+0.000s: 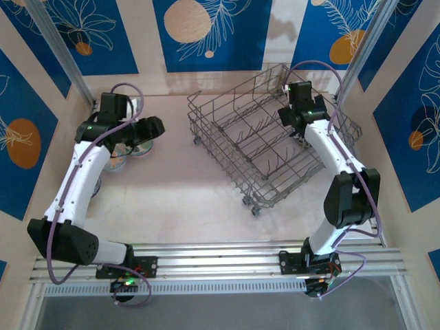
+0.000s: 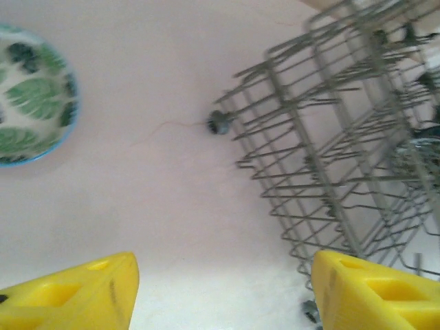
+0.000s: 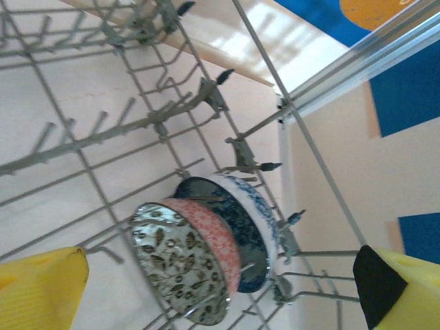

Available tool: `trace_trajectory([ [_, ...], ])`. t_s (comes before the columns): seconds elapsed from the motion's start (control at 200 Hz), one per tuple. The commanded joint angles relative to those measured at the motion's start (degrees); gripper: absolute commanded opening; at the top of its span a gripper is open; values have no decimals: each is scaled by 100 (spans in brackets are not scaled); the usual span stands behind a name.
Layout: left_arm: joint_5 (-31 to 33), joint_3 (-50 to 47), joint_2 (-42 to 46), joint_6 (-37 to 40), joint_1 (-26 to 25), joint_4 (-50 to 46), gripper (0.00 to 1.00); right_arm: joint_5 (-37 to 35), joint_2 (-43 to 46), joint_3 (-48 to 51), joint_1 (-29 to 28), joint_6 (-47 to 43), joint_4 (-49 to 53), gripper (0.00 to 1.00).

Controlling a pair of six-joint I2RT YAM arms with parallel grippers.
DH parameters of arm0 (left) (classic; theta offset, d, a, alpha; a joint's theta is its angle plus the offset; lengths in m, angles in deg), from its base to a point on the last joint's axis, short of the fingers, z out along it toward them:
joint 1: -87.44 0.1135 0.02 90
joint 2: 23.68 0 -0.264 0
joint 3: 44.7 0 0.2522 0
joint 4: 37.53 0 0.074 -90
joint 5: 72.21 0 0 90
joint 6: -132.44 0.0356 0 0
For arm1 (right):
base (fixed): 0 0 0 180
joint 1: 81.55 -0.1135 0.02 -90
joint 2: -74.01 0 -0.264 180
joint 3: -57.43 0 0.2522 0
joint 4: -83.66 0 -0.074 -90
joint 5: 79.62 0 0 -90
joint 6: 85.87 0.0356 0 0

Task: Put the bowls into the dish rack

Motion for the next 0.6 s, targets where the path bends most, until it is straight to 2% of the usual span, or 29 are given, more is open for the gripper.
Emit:
trace_trajectory([
  [0.0, 170, -299, 254, -155, 446, -818, 65, 722, 318, -68, -4, 555, 565, 100],
  [0.235, -60, -1183, 283, -362, 1113, -817, 66, 1271, 484, 25, -154, 956, 762, 100],
  [0.32, -211, -1351, 310, -311, 1565, -848, 66, 1441, 544, 71, -221, 975, 791, 99],
  [0.595, -104, -1606, 343, 329, 3092, -1178, 66, 1760, 539, 280, -293, 1157, 734, 99],
])
